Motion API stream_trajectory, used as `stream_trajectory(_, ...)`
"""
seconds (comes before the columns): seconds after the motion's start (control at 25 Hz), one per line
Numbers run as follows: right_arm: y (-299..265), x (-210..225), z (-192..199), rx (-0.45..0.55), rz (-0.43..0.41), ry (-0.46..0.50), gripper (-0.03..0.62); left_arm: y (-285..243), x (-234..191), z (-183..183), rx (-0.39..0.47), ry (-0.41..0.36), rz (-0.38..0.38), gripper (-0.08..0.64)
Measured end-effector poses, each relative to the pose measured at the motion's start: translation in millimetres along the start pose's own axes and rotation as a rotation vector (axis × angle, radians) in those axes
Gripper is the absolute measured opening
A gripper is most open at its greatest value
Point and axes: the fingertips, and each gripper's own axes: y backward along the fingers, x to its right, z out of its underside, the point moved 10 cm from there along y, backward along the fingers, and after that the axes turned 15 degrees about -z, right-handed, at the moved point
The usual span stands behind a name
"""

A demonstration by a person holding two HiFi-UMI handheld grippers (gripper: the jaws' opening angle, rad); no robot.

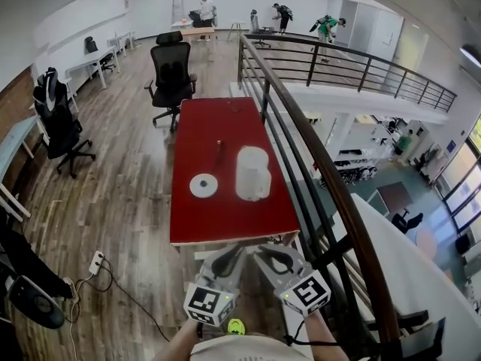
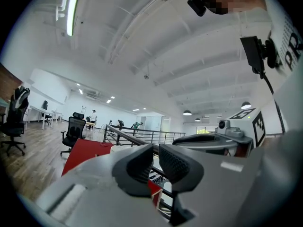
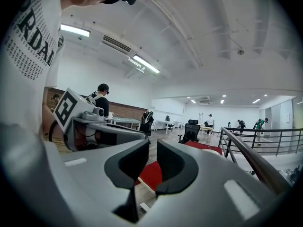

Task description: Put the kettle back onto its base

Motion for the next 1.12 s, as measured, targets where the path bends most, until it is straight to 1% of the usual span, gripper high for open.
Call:
stream_trajectory(0.2, -6, 11, 2, -0.006, 0.030, -0.005, 0.051, -14, -2, 0, 0.010, 0.005, 0.000, 0.043)
stream_trajectory(0.28, -9, 14, 2, -0.005, 0.033, -0.012, 0.075, -20, -4, -1, 0.011, -0.003, 0.001, 0.052)
stream_trajectory(0.36, -12, 15, 0, -0.005, 0.037, -0.020, 0.075, -25, -7, 0, 0.004, -0.016, 0.003, 0.054)
stream_trajectory(0.64, -25, 29, 0, -0.032, 0.060, -0.018, 0.075, -43, -21, 0, -0.005, -0.005, 0.027, 0.052)
stream_trajectory(0.8, -36, 38, -3, -0.021, 0.082, -0.046, 0.075, -56, -34, -1, -0.010, -0.016, 0.035, 0.052)
stream_trajectory(1.12, -61, 61, -13, -0.031, 0.096, -0.040, 0.075, -82, -58, -19, -0.012, -0.008, 0.064, 0.052)
